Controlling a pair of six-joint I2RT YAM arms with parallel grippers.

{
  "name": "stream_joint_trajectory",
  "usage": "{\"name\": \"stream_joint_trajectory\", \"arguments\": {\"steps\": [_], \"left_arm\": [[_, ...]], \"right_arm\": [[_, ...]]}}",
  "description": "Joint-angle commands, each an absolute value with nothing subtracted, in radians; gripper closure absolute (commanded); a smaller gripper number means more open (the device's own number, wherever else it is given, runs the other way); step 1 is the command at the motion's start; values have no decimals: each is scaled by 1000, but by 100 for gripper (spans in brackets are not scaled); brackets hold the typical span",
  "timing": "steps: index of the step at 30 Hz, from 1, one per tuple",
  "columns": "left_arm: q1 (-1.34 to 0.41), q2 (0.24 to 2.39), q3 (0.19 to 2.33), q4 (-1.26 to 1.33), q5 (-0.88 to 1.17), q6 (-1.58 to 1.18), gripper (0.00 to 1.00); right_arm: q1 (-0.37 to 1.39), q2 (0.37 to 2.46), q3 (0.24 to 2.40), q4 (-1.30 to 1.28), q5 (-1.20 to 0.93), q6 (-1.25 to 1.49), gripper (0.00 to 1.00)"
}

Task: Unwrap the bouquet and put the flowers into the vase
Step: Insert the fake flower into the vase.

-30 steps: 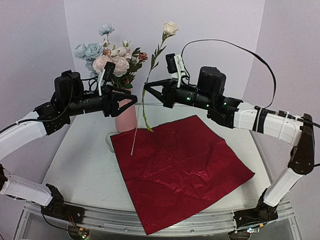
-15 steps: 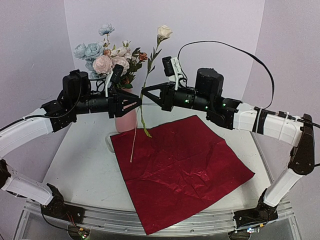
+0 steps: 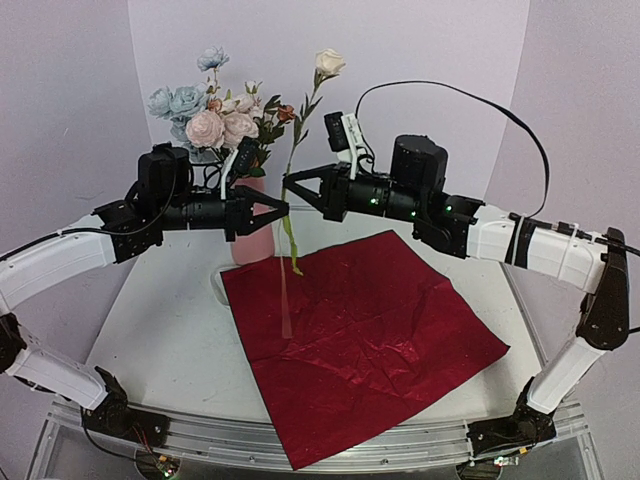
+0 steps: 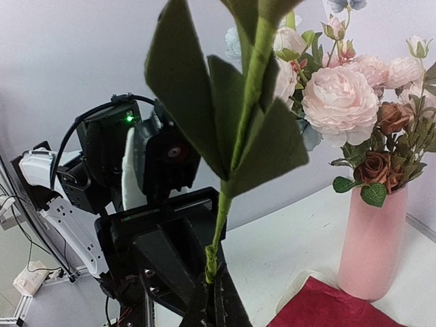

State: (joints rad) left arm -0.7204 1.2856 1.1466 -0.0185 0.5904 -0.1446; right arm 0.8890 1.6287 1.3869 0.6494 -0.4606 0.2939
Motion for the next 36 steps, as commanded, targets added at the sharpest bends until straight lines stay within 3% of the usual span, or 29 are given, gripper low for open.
{"name": "stream_joint_trajectory", "arguments": {"steps": [1, 2, 6, 8, 15, 24, 36], "left_arm": [[-727, 1287, 1203, -4, 581, -146, 100], [-727, 1282, 1199, -4, 550, -146, 100], [-727, 1234, 1158, -4, 350, -126, 100], [-727, 1201, 1132, 35, 214, -118, 100], [-727, 1078, 1006, 207, -30, -39, 100], [-727, 1020, 933, 403, -60, 266, 100], [-727, 1043, 915, 651, -507, 571, 100]], "right_arm": [[896, 1578, 1431, 694, -494, 298, 98], [896, 1578, 1431, 693, -495, 297, 88], [896, 1559, 1402, 689, -441, 291, 26], [896, 1538, 1368, 686, -379, 281, 14], [896, 1431, 1217, 684, -243, 235, 10], [896, 1367, 1148, 684, -191, 210, 10], [896, 1344, 1134, 684, -182, 198, 10]]}}
